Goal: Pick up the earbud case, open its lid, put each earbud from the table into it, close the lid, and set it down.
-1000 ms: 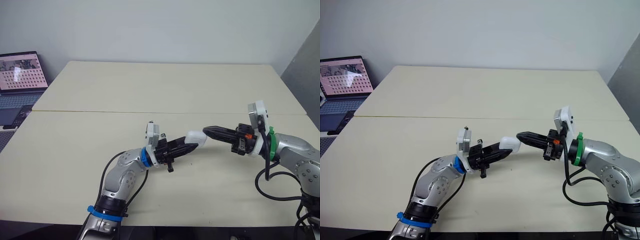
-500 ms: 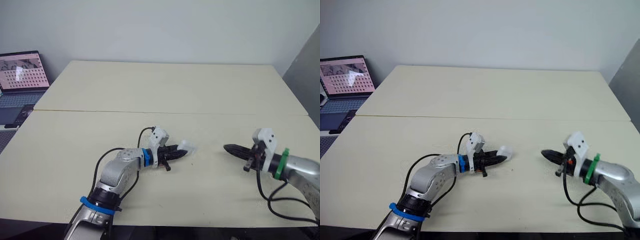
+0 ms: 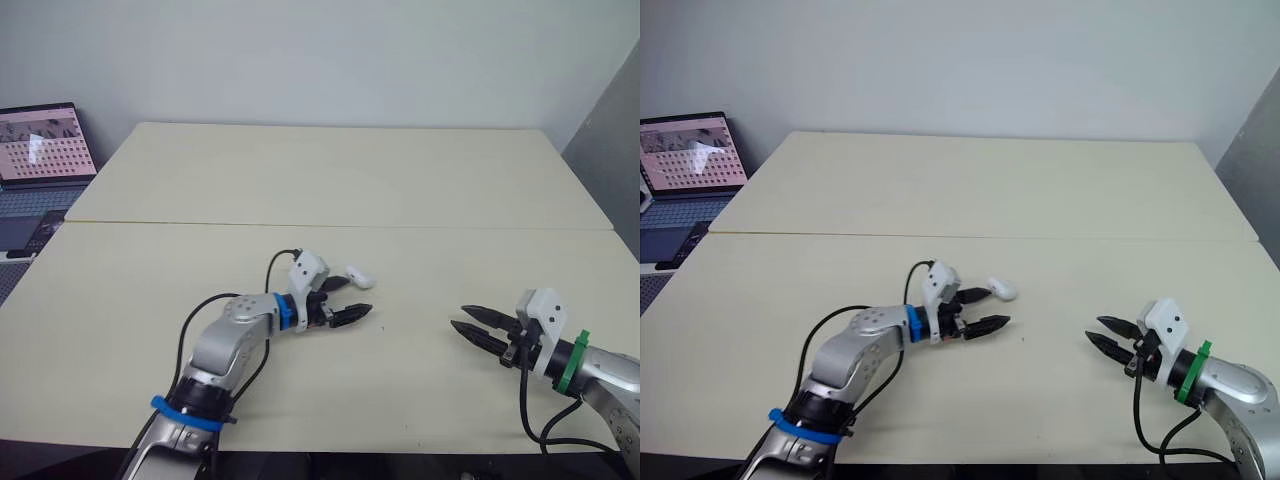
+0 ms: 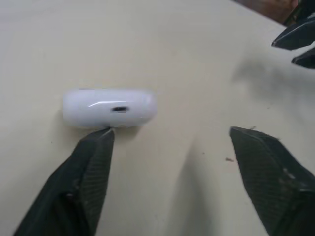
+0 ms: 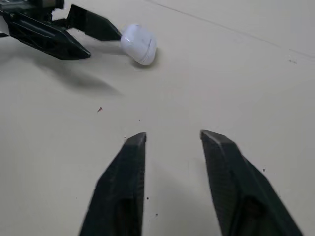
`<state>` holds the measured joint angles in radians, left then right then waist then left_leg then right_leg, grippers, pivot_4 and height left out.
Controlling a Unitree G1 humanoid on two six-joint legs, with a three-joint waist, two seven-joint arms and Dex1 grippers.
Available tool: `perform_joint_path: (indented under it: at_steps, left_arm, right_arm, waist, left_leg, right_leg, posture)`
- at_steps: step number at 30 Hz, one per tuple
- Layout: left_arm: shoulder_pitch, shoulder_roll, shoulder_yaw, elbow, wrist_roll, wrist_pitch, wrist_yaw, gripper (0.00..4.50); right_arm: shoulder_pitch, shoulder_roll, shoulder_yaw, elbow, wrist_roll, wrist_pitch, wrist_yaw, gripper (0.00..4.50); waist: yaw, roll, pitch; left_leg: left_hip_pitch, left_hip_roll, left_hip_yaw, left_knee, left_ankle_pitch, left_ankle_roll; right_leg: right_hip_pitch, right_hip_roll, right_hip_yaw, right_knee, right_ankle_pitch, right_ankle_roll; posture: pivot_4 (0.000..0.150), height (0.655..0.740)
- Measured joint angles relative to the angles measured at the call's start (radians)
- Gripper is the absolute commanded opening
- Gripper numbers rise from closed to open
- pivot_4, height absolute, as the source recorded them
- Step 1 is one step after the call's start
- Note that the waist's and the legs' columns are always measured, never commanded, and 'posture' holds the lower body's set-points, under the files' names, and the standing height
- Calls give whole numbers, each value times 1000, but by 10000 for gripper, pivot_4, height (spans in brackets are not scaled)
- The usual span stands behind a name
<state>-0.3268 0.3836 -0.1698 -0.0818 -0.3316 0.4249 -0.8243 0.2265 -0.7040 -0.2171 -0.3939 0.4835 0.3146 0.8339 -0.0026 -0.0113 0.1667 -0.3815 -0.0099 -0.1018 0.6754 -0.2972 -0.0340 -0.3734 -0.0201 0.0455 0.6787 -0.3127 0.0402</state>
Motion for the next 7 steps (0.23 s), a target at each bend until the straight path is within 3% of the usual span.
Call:
perform_joint_path:
  at_steps: [4, 5, 7]
  left_arm:
    - [82, 76, 77, -43, 21, -147, -21, 45000]
    - [123, 91, 94, -74, 10, -156, -36, 45000]
    - [190, 114, 105, -112, -9, -167, -60, 45000]
  right_arm:
    - [46, 0, -19, 53, -10, -74, 58, 42316]
    - [56, 0, -33, 61, -5, -82, 73, 44551]
    - [70, -2, -49, 81, 9, -85, 94, 44551]
  waist:
    - [-1, 1, 0]
    - [-1, 1, 0]
    - [0, 1, 1]
  left_leg:
    - [0, 0, 2, 0, 0, 0]
    - [0, 0, 2, 0, 0, 0]
    - [0, 0, 1, 0, 0, 0]
  right_leg:
    - [0, 0, 0, 0, 0, 0]
    - [0, -1, 0, 0, 0, 0]
    - [0, -1, 1, -1, 0, 0]
  posture:
    - [1500, 7400]
    - [1500, 7400]
    - [1500, 7400]
